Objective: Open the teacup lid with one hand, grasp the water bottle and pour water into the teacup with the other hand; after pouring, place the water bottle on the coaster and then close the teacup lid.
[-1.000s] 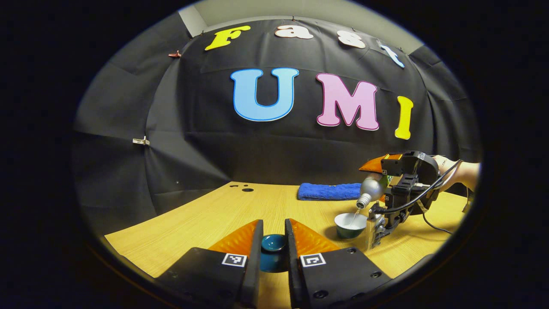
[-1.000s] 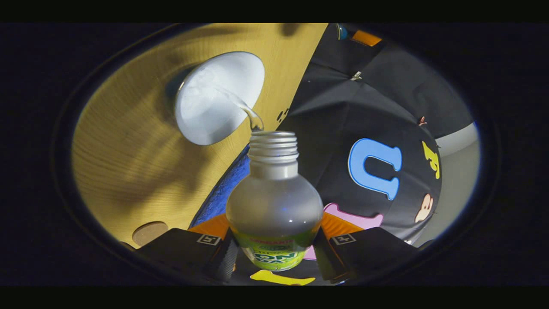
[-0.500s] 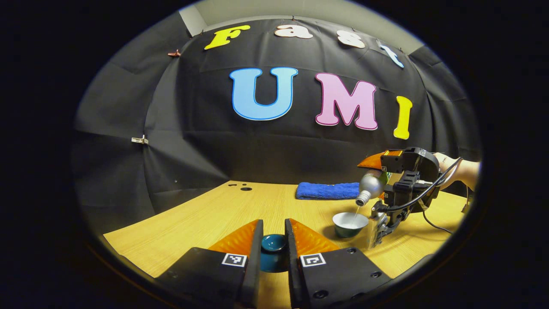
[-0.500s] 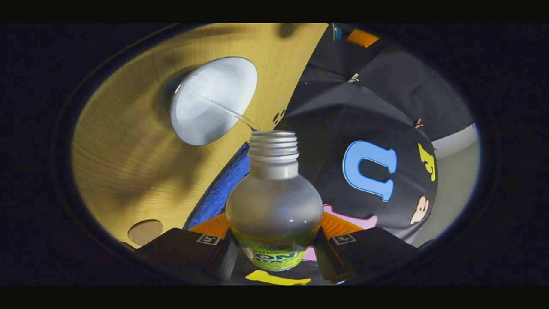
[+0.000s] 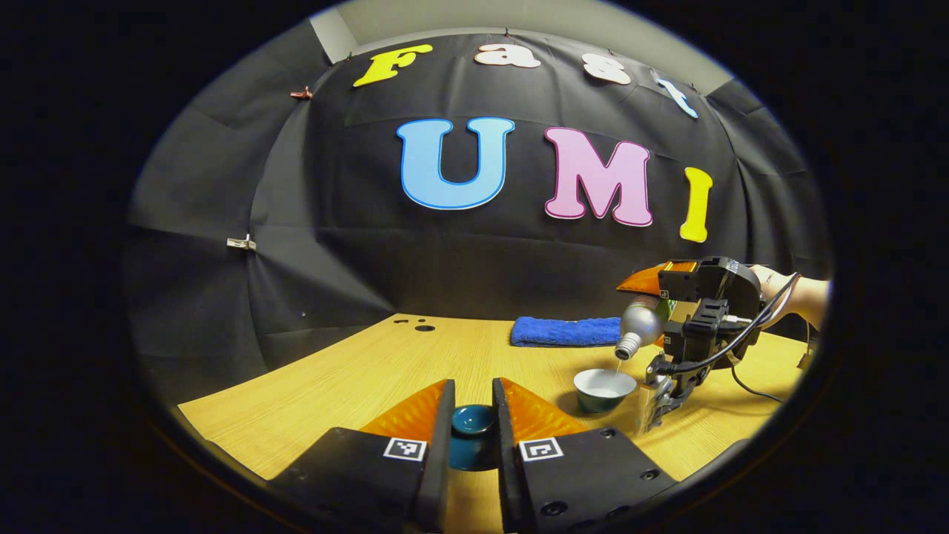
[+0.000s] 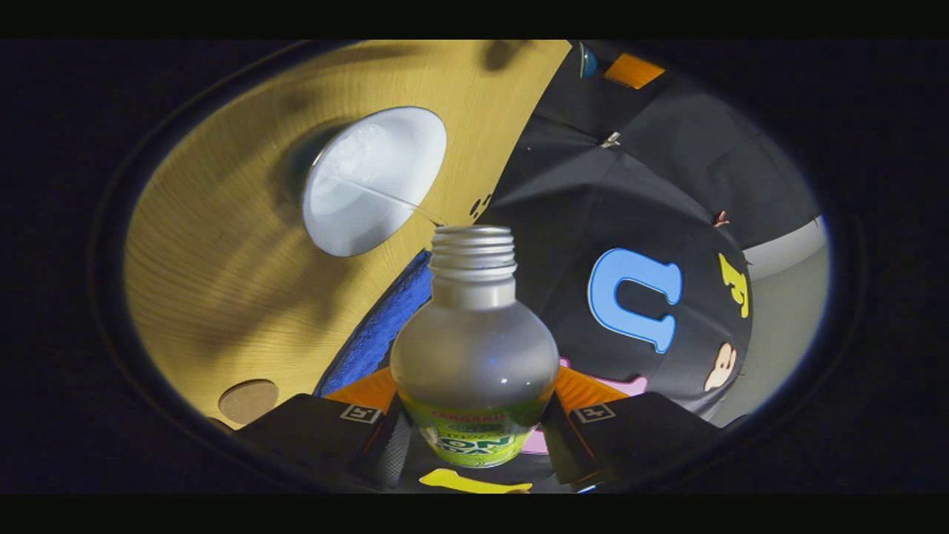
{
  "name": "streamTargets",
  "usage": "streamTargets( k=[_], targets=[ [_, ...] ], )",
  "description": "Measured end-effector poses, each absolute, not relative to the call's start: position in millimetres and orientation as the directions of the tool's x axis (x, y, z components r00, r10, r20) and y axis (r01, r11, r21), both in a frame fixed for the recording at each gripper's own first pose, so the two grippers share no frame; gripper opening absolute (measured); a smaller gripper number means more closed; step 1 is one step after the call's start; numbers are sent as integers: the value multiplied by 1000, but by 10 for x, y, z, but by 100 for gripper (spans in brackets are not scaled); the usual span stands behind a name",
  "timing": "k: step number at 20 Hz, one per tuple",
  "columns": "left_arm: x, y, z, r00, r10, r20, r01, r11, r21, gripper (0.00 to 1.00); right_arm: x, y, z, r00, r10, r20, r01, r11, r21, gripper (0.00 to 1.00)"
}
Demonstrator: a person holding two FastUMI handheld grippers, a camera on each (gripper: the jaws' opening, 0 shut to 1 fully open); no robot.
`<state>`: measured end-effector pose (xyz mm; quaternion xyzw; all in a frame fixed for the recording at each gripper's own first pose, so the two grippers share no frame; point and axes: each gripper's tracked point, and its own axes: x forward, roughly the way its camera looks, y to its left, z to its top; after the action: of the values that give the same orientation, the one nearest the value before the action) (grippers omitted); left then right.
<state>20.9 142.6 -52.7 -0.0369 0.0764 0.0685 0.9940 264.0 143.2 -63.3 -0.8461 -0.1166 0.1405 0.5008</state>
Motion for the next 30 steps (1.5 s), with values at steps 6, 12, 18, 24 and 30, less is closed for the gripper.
streamTargets(
  k=[6, 12, 18, 24, 30],
  targets=[
    [185, 1380, -459, 982, 119, -145, -129, 990, -60, 31, 2636, 1468, -627, 928, 354, -116, 72, -475, -877, 78],
    [199, 1308, -404, 986, 95, -139, -110, 989, -103, 31, 2619, 1503, -624, 923, 368, -110, 84, -471, -878, 78],
    [220, 1330, -388, 986, 98, -138, -110, 990, -85, 31, 2599, 1551, -598, 915, 392, -93, 123, -491, -863, 78],
    [208, 1275, -381, 986, 84, -145, -99, 990, -100, 29, 2615, 1585, -618, 909, 406, -93, 128, -485, -865, 78],
    [229, 1255, -314, 987, 83, -135, -96, 991, -94, 31, 2596, 1572, -597, 907, 414, -75, 142, -468, -872, 78]
  ],
)
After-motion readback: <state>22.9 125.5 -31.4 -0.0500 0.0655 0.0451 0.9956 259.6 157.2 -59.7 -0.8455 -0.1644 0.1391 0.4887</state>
